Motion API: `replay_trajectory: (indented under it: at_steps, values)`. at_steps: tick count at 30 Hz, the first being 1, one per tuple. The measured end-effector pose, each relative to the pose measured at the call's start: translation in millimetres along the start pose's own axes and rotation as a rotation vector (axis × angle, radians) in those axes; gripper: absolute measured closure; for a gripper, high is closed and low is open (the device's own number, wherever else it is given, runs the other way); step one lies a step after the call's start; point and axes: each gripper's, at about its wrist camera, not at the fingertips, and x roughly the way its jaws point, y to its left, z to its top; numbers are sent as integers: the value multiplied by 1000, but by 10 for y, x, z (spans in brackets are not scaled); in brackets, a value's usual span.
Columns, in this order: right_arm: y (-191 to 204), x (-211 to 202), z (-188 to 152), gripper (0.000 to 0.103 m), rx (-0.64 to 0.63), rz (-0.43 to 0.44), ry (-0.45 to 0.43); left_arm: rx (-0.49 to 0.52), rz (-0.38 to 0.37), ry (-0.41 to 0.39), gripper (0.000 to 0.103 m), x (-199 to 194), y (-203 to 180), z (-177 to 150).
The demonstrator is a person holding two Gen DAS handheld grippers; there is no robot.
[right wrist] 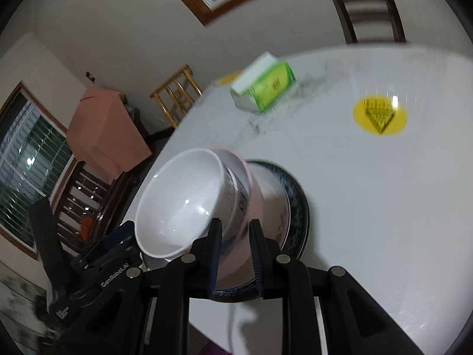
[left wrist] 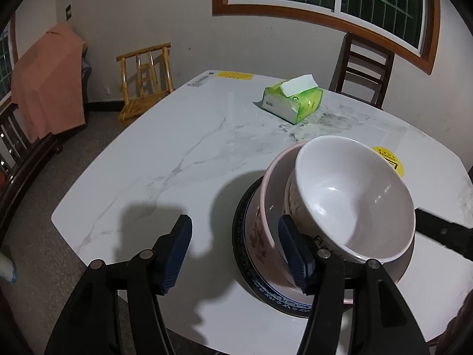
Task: Organize plates and bowls
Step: 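Open both grippers and release the pink bowl's rim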
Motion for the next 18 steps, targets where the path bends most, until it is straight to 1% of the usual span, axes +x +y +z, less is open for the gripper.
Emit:
replay_trajectory:
  at_steps: [5,7,8,10,11,13,15,18]
  values:
    - [127,-243,-79,82,-64,9,-109,-5,0,-24,41,-32,16,-34]
    - [183,-329,-116,80,-99,-3,-154,-2,14,-40,38,-59,16,-56]
    - [228,-390,-167,80,-133,-11,-191,2,20,-52,37,-77,10,-70]
    - [284,-455,-260,71,-182,-34,-240,15,35,-73,35,-124,-6,-104]
    - [300,-480,-305,69,-198,-38,-257,20,43,-83,33,-137,-22,-111]
    - [334,-536,-369,67,-212,-25,-285,25,53,-111,32,-195,-32,-153]
    - [346,-584,-418,65,-217,-33,-301,32,54,-128,30,-248,-37,-194]
    - [365,-676,-467,65,-214,-31,-313,40,49,-168,26,-346,-37,-274]
